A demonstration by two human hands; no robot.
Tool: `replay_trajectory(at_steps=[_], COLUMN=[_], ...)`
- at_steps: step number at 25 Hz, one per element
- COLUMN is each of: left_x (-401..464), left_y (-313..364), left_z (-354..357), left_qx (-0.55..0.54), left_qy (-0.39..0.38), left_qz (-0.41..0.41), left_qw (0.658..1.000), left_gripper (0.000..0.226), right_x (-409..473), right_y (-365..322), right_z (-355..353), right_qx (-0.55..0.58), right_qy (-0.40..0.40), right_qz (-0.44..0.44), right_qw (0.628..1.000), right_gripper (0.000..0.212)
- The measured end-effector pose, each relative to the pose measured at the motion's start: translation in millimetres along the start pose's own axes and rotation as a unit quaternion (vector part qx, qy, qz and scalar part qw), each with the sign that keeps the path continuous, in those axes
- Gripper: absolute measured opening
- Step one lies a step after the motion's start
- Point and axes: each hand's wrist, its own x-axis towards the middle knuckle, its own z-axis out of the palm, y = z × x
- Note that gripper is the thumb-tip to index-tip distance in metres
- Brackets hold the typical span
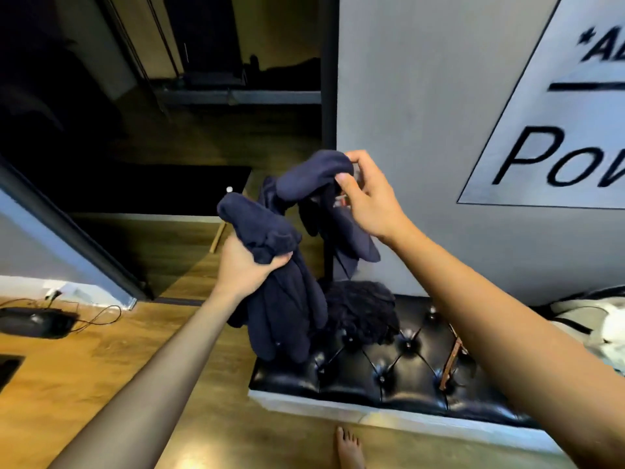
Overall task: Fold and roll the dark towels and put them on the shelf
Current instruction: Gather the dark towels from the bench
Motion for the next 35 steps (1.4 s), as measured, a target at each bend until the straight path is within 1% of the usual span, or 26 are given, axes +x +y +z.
replay_trajectory(at_steps=[2, 3, 5, 6, 9, 11, 12, 13, 14, 15, 16, 18, 19, 22, 23, 26, 27, 29, 30, 32, 33, 35], left_x=[-11.3, -19.8, -35.9, -43.9, -64.8, -74.6, -79.9, -83.2, -86.2, -88.6, -90.4, -91.7, -91.6, -90.2, -88.8, -84.0, -81.9, -75.1, -70.7, -62.3, -58.2, -50.4], left_y=[21.5, 31.5, 45.7, 49.8, 51.8, 50.2, 52.1, 53.0, 55.0, 57.5, 61.2, 68.5, 70.6, 69.8, 68.6, 68.4, 69.1, 67.0, 64.7, 58.9, 56.4, 50.9], left_z=[-13.7, -20.6, -30.7, -34.6, -39.2, -40.7, -43.4, -45.8, -48.9, -52.0, -54.6, -53.9, -52.1, -47.9, -47.2, -41.7, -39.4, -34.4, -31.2, -24.8, -20.8, -12.1], left_qx=[-0.025, -0.042, -0.058, -0.060, -0.081, -0.104, -0.114, -0.120, -0.129, -0.141, -0.149, -0.158, -0.161, -0.147, -0.144, -0.153, -0.156, -0.155, -0.153, -0.154, -0.156, -0.165], left_qy=[0.001, -0.002, -0.002, 0.000, 0.016, 0.037, 0.043, 0.049, 0.052, 0.055, 0.053, 0.039, 0.029, 0.009, 0.001, -0.029, -0.028, -0.015, -0.010, 0.002, 0.011, 0.032], left_qz=[0.029, 0.045, 0.067, 0.066, 0.041, 0.017, 0.010, 0.005, 0.000, -0.002, -0.003, 0.003, 0.012, 0.017, 0.011, -0.006, -0.007, -0.013, -0.018, -0.025, -0.028, -0.040], left_qw=[0.999, 0.998, 0.996, 0.996, 0.996, 0.994, 0.993, 0.992, 0.990, 0.988, 0.987, 0.987, 0.986, 0.989, 0.990, 0.988, 0.987, 0.988, 0.988, 0.988, 0.987, 0.985], left_gripper=[0.062, 0.066, 0.070, 0.069, 0.061, 0.064, 0.066, 0.064, 0.057, 0.046, 0.039, 0.040, 0.042, 0.063, 0.065, 0.051, 0.047, 0.043, 0.042, 0.041, 0.040, 0.042], right_x=[-8.7, -16.8, -33.7, -41.6, -60.6, -71.3, -77.2, -82.2, -87.8, -93.6, -101.1, -115.5, -120.4, -124.7, -123.6, -121.0, -121.0, -120.6, -120.8, -123.9, -125.3, -128.2], right_y=[-47.1, -63.7, -83.3, -88.5, -101.2, -107.6, -107.0, -103.4, -96.1, -88.5, -81.0, -66.3, -61.3, -52.5, -51.2, -43.2, -41.0, -36.3, -31.7, -19.3, -11.5, 8.6], right_z=[19.9, 31.3, 49.6, 55.4, 60.1, 56.3, 53.0, 48.9, 44.7, 42.7, 45.1, 60.1, 68.3, 76.5, 74.7, 69.5, 69.9, 72.4, 73.5, 74.2, 73.9, 74.3], right_qx=[0.113, 0.126, 0.091, 0.069, 0.043, 0.060, 0.076, 0.089, 0.084, 0.054, 0.010, -0.035, -0.023, 0.011, 0.011, 0.007, 0.006, -0.002, -0.009, -0.016, -0.019, -0.033], right_qy=[-0.047, -0.081, -0.147, -0.165, -0.192, -0.211, -0.209, -0.196, -0.179, -0.176, -0.199, -0.267, -0.276, -0.250, -0.244, -0.223, -0.208, -0.163, -0.136, -0.099, -0.102, -0.139], right_qz=[-0.003, 0.009, 0.031, 0.032, 0.030, 0.036, 0.039, 0.040, 0.049, 0.062, 0.074, 0.085, 0.084, 0.069, 0.065, 0.068, 0.072, 0.085, 0.099, 0.134, 0.144, 0.147], right_qw=[0.992, 0.989, 0.984, 0.983, 0.980, 0.975, 0.974, 0.976, 0.979, 0.981, 0.977, 0.959, 0.957, 0.966, 0.968, 0.972, 0.975, 0.983, 0.986, 0.986, 0.984, 0.979], right_gripper=[0.013, 0.016, 0.017, 0.018, 0.025, 0.024, 0.030, 0.046, 0.066, 0.083, 0.095, 0.107, 0.109, 0.108, 0.106, 0.096, 0.091, 0.084, 0.084, 0.089, 0.095, 0.106])
